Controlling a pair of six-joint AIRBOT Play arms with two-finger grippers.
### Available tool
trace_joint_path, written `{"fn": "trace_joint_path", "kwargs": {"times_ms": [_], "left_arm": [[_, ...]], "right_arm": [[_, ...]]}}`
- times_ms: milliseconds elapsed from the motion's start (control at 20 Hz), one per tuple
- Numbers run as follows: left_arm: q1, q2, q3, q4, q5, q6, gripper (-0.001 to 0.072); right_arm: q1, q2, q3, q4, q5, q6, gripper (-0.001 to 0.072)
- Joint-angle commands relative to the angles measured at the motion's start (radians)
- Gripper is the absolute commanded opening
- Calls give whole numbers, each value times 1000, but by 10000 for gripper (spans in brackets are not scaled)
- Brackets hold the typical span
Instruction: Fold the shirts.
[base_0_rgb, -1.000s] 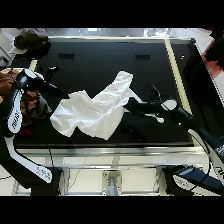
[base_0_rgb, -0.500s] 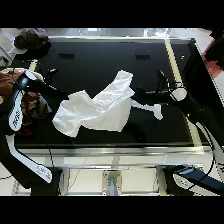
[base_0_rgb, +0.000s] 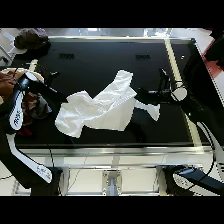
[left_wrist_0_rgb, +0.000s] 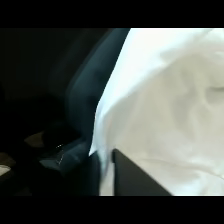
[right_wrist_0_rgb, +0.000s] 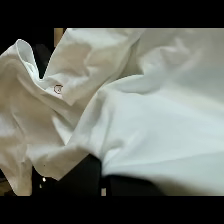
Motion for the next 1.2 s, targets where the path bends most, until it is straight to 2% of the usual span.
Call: {"fn": "trace_joint_path", "kwargs": {"times_ms": [0, 150, 250, 450, 550, 650, 700, 800, 900, 1050, 1150], "left_arm": [[-13, -3, 1, -3, -1, 0, 11], [-16, 31, 13, -47, -20, -1, 9], [-12, 122, 41, -131, -33, -1, 9], [30, 447, 59, -266, -33, -2, 9], [61, 625, 59, -290, -16, -2, 10], [89, 813, 59, -292, 59, -20, 10], [97, 896, 59, -292, 125, -58, 9], [103, 1054, 59, -290, 311, -190, 9], [103, 1166, 59, -290, 443, -230, 9], [103, 1238, 59, -288, 528, -265, 8], [103, 1193, 59, -287, 522, -290, 7]], "right_arm": [[0, 1, 1, -6, -14, 2, 13], [0, 7, 26, -19, -7, -3, 13], [0, 37, 97, -98, 64, -9, 12], [0, 200, 291, -323, 376, -9, 12], [0, 315, 375, -372, 493, -9, 13], [0, 425, 454, -378, 547, -8, 12], [0, 473, 491, -378, 549, -5, 12], [0, 543, 573, -378, 549, 3, 10], [0, 564, 652, -372, 558, 3, 9], [0, 535, 687, -371, 615, 3, 8], [0, 459, 677, -371, 736, 3, 7]]}}
